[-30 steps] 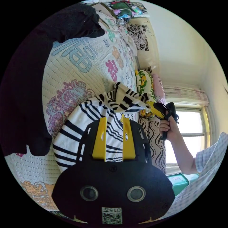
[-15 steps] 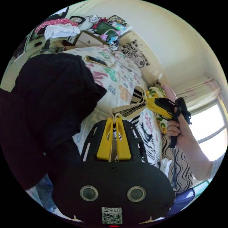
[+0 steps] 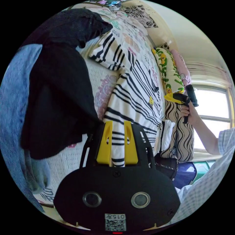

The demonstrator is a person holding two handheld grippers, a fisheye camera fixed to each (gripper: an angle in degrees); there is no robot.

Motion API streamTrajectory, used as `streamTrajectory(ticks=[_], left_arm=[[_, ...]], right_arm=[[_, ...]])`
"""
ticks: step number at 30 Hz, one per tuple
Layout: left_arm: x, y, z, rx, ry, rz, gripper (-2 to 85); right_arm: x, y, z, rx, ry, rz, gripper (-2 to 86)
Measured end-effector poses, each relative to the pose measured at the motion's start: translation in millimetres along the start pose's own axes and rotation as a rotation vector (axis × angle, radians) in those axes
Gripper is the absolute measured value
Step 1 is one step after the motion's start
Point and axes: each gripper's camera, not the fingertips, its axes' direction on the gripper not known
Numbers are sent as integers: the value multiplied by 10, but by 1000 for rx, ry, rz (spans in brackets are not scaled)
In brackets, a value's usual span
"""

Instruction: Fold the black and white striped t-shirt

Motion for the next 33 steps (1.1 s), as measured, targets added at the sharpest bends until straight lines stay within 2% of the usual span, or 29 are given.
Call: streamTrajectory(ticks=[5,9,11,13,17,21,23,27,31,33], left_arm=[[-161,853,-186,51,6,-171,3],[-337,1393,12,-59,-31,-267,1],[-225,1450,174,-56,73,-227,-1],[54,1431,317,-61,81,-121,-3],[619,1483,774,-100,219,38,3],[776,1796,947,-69,207,20,18],[751,1969,831,-19,141,3,38],[581,2277,577,44,-187,-29,102],[637,2240,753,-10,-200,45,114],[864,2136,924,1,-322,161,105]], right_arm=[[189,1074,419,-133,-136,144,67],[-75,1613,787,-254,-126,82,82],[-234,1726,841,-255,-156,42,83],[-365,1800,803,-234,-176,12,83],[-572,1917,598,-172,-89,-93,79],[-363,2075,735,-308,55,-69,65],[-231,2201,719,-333,2,-16,68],[-141,2654,381,-228,-82,29,66],[-40,3137,130,-175,-153,99,66],[13,3484,-35,-159,-175,142,67]])
